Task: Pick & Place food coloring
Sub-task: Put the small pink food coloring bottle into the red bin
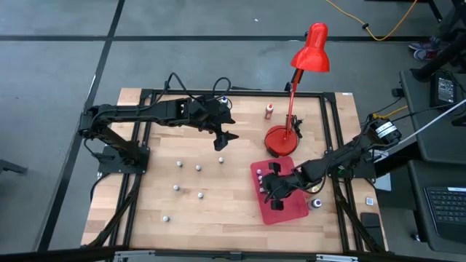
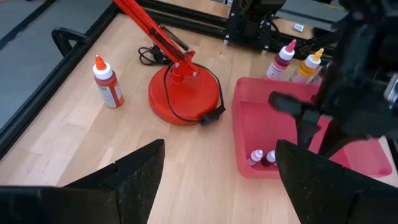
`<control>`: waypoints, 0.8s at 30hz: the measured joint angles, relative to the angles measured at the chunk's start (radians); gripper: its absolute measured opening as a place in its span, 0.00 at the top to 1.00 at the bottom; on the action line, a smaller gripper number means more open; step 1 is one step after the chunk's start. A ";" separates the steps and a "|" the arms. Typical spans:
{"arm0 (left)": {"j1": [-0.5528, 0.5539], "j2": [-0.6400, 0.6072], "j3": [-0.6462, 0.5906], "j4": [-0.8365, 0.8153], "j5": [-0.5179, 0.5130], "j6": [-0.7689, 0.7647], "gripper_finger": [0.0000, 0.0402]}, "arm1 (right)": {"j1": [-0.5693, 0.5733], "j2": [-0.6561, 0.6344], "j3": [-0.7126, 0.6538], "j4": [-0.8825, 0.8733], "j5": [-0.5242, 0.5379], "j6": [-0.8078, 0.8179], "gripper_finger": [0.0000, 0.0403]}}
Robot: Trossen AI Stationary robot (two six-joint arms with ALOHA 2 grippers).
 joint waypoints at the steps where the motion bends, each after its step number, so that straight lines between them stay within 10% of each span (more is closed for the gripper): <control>1: 0.000 0.000 0.000 -0.010 0.000 0.000 0.26 | 0.004 -0.013 0.000 -0.012 0.001 0.015 0.64; 24: -0.054 -0.343 -0.440 0.069 -0.218 -0.151 0.27 | 0.051 -0.306 0.000 -0.123 0.168 0.134 0.64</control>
